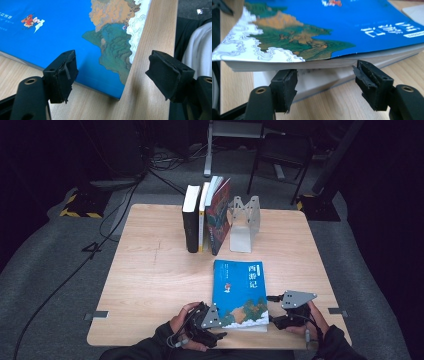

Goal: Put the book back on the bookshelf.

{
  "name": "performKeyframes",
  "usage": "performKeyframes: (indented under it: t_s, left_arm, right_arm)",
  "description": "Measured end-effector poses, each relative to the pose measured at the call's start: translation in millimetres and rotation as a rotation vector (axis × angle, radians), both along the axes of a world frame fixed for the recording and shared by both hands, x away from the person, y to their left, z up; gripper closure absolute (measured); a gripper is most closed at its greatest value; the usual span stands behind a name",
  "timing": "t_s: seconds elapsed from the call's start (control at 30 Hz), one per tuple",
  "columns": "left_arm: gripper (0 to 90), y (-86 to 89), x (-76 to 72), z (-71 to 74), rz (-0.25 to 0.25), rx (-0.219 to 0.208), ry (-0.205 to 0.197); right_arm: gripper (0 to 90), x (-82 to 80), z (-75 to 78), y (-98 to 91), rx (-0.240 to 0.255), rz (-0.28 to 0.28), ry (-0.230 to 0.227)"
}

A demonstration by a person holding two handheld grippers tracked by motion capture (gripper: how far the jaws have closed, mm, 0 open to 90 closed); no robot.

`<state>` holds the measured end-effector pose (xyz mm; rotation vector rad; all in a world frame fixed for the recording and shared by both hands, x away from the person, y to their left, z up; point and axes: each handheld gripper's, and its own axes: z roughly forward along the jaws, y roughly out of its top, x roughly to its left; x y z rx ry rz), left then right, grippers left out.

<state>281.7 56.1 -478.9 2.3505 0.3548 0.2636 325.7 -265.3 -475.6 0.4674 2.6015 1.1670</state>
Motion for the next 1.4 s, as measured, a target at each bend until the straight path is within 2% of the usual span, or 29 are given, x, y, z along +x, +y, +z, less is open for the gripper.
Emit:
performKeyframes:
  t_s: [0.07, 0.1, 0.23, 0.4, 0.43, 0.53, 0.77, 0.87, 0.93, 0.97, 1.0, 1.03, 1.1, 1.13, 1.2, 1.27, 1.3, 1.37, 1.4]
  left_arm:
    - [23.4, 2.8, 1.0, -0.8, 0.019, -0.002, -0.005]
    - [23.2, 4.0, 1.8, -1.4, 0.023, 0.004, -0.015]
    - [22.3, 7.1, 5.1, -8.8, 0.068, 0.046, 0.000]
    - [20.3, 7.8, 7.5, -13.2, 0.085, 0.064, 0.016]
    - [19.5, 7.3, 8.4, -14.3, 0.085, 0.075, 0.015]
    - [17.6, 8.0, 11.2, -16.4, 0.086, 0.072, 0.037]
    - [23.3, 11.8, 15.8, -12.9, 0.049, 0.088, 0.064]
    - [26.0, 20.7, 22.2, -12.0, 0.088, 0.083, 0.072]
    - [26.0, 24.6, 24.8, -12.0, 0.106, 0.083, 0.075]
    - [25.9, 31.2, 30.2, -11.7, 0.132, 0.083, 0.081]
    - [25.9, 31.2, 30.2, -11.7, 0.132, 0.083, 0.081]
    - [26.0, 35.9, 32.7, -11.2, 0.153, 0.086, 0.070]
    - [25.7, 38.1, 32.8, -10.4, 0.161, 0.077, 0.072]
    - [25.7, 40.8, 32.9, -8.1, 0.165, 0.040, 0.076]
    - [21.1, 41.8, 31.0, -0.9, 0.178, -0.012, 0.056]
    - [20.4, 40.1, 29.6, 1.9, 0.172, -0.019, 0.048]
    - [20.1, 31.8, 23.7, 7.2, 0.150, -0.033, 0.029]
    - [20.1, 26.5, 20.8, 9.0, 0.138, -0.034, 0.016]
    - [20.2, 15.4, 16.3, 11.5, 0.127, -0.017, -0.009]
  right_arm:
    - [34.5, 0.7, -3.4, -1.2, -0.017, 0.010, 0.012]
    - [34.4, 1.0, -4.3, -2.4, -0.009, 0.012, 0.023]
    - [35.9, 1.3, -4.8, -4.1, -0.008, 0.022, 0.039]
    - [35.3, 1.9, -5.0, -9.1, -0.009, 0.039, 0.056]
    - [33.6, 2.0, -6.9, -10.4, -0.041, 0.043, 0.048]
    - [32.6, 2.2, -7.1, -10.6, -0.032, 0.037, 0.039]
    - [32.0, 3.1, 4.8, -2.9, 0.048, -0.005, -0.010]
    - [31.9, 2.1, 10.1, 5.1, 0.049, -0.018, -0.047]
    - [31.8, 2.4, 10.7, 8.6, 0.044, -0.020, -0.053]
    - [31.3, 3.6, 11.1, 16.4, 0.025, -0.020, -0.070]
    - [31.0, 3.8, 11.5, 18.8, 0.021, -0.020, -0.078]
    - [30.9, 4.4, 12.1, 21.9, 0.015, -0.018, -0.090]
    - [30.8, 4.5, 12.9, 24.7, 0.017, -0.021, -0.094]
    - [30.8, 5.2, 13.9, 26.7, 0.024, -0.024, -0.101]
    - [30.5, 7.6, 18.4, 28.7, 0.046, -0.026, -0.115]
    - [30.4, 8.7, 20.4, 29.6, 0.058, -0.028, -0.122]
    - [30.1, 10.0, 22.8, 32.1, 0.051, -0.024, -0.134]
    - [30.0, 10.7, 23.8, 32.8, 0.057, -0.024, -0.141]
    - [30.1, 11.7, 26.6, 34.8, 0.063, -0.029, -0.146]
